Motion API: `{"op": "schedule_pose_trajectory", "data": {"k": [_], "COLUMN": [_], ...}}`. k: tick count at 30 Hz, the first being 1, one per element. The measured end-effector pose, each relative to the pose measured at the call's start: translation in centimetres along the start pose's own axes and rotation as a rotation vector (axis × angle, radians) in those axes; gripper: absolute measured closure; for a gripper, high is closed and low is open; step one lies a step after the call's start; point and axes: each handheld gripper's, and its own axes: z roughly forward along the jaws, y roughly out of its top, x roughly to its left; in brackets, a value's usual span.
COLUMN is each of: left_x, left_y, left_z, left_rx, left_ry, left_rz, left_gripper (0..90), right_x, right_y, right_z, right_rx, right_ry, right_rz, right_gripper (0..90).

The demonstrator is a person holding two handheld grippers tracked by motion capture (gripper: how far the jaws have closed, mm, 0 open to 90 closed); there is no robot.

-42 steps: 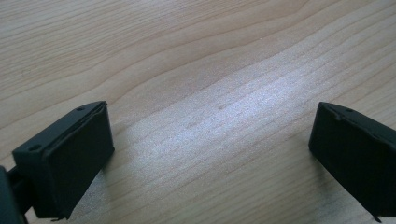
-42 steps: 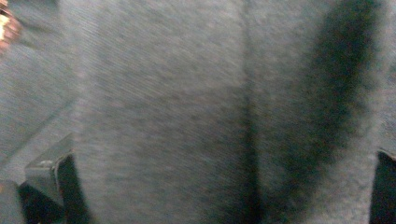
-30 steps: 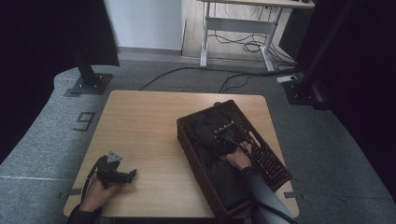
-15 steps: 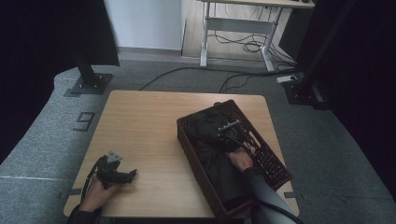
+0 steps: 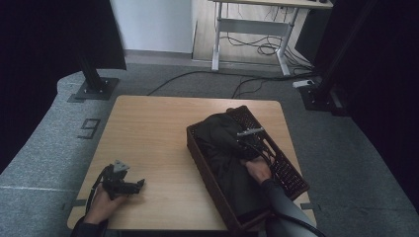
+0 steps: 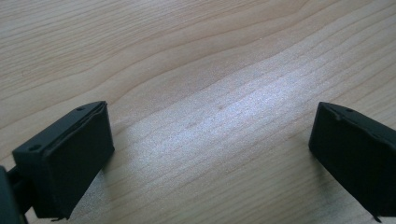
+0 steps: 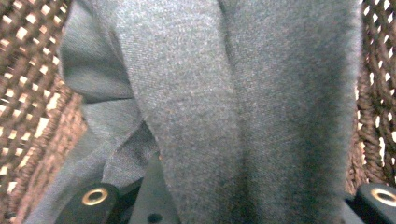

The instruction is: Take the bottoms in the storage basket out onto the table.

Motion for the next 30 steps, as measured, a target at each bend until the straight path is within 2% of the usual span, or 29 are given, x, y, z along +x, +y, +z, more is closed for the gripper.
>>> {"op": "schedule_pose_trajectory", "data": {"k": [6, 8, 9, 10, 11, 12, 13, 14, 16, 18, 19, 20, 22, 30], "left_x": [0.0, 0.0, 0.0, 0.0, 0.0, 0.0, 0.0, 0.0, 0.0, 0.0, 0.0, 0.0, 0.0, 0.0], "left_y": [0.0, 0.0, 0.0, 0.0, 0.0, 0.0, 0.0, 0.0, 0.0, 0.0, 0.0, 0.0, 0.0, 0.0], "left_z": [0.0, 0.0, 0.0, 0.0, 0.0, 0.0, 0.0, 0.0, 0.0, 0.0, 0.0, 0.0, 0.0, 0.0], "left_rx": [0.0, 0.0, 0.0, 0.0, -0.001, -0.001, 0.0, 0.0, 0.0, 0.0, 0.0, 0.0, 0.001, 0.001], "left_ry": [0.0, 0.0, 0.0, 0.0, 0.0, 0.0, 0.0, 0.0, 0.001, 0.001, 0.001, 0.001, 0.0, 0.0], "left_rz": [0.0, 0.0, 0.0, 0.0, 0.0, 0.0, 0.001, 0.001, 0.0, 0.001, -0.001, 0.001, 0.002, 0.002], "left_gripper": [0.0, 0.0, 0.0, 0.0, 0.0, 0.0, 0.0, 0.0, 0.0, 0.0, 0.0, 0.0, 0.0, 0.0], "right_x": [0.0, 0.1, 0.2, 0.2, 0.5, 0.5, 0.7, 0.7, 1.0, 1.0, 1.1, 1.1, 1.1, 1.0], "right_y": [0.1, 0.1, 0.1, 0.1, 0.3, 0.3, 0.4, 0.4, 0.5, 0.6, 0.7, 0.7, 0.8, 1.1], "right_z": [-1.6, -1.9, -2.5, -2.5, -3.1, -3.1, -3.7, -3.7, -4.5, -4.8, -5.3, -5.3, -6.1, -8.1], "right_rx": [-0.107, -0.124, -0.157, -0.157, -0.194, -0.194, -0.233, -0.233, -0.28, -0.299, -0.33, -0.33, -0.378, -0.454], "right_ry": [0.027, 0.03, 0.034, 0.034, 0.029, 0.029, 0.026, 0.026, 0.015, 0.015, 0.013, 0.013, 0.025, 0.023], "right_rz": [0.027, 0.031, 0.028, 0.028, 0.019, 0.019, 0.008, 0.008, -0.01, -0.009, -0.009, -0.009, 0.01, 0.025], "right_gripper": [73.8, 73.7, 73.8, 73.8, 73.8, 73.8, 73.8, 73.8, 73.9, 73.9, 73.9, 73.9, 73.9, 73.9]}}
